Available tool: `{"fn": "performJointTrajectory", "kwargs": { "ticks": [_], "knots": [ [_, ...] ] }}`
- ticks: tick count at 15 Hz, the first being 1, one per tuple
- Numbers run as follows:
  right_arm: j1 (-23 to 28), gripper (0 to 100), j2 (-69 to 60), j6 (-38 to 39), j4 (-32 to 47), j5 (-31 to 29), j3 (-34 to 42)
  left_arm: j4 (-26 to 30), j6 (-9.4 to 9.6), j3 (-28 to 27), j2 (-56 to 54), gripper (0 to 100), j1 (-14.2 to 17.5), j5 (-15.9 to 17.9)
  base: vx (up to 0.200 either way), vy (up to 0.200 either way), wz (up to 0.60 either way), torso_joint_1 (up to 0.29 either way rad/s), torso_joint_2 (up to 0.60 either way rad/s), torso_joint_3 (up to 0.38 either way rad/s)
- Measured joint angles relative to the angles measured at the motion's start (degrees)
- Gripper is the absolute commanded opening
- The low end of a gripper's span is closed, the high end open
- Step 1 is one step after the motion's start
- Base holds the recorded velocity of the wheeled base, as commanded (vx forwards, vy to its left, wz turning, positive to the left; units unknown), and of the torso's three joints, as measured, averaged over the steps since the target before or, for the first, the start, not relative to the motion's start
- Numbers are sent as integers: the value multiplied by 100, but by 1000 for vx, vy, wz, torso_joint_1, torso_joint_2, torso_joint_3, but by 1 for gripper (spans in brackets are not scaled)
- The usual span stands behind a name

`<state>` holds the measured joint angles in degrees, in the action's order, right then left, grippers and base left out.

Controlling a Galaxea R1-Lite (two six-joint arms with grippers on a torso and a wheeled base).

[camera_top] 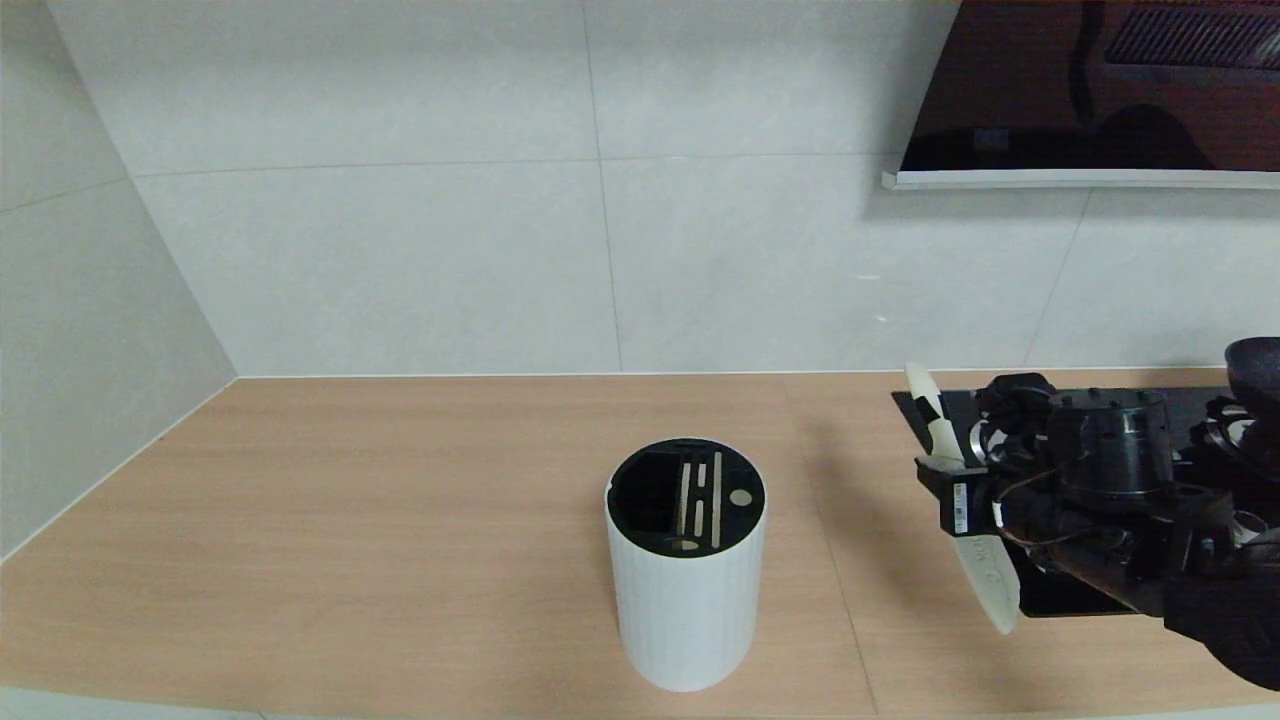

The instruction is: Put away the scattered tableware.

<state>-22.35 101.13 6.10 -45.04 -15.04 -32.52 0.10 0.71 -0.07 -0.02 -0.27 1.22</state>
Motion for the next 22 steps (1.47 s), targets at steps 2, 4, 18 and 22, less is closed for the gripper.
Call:
{"fn": "performJointTrajectory", "kwargs": {
  "ticks": [2, 4, 18, 22],
  "knots": [
    [-102, 0, -244, 9, 0, -6, 11, -2, -11, 0, 0, 100, 0, 1, 0, 0, 0, 0, 0, 0],
    [-196, 0, -441, 20, 0, -9, 11, -72, -16, -13, 0, 100, 0, -13, 0, 0, 0, 0, 0, 0],
    [-513, 0, -1007, 4, 1114, 172, -1543, 301, -500, -2767, 2672, 100, -282, 1309, 0, 0, 0, 0, 0, 0],
    [-778, 0, -957, 11, 1614, 249, -2334, -285, -571, -3842, 4569, 100, -356, 1659, 0, 0, 0, 0, 0, 0]
  ]
}}
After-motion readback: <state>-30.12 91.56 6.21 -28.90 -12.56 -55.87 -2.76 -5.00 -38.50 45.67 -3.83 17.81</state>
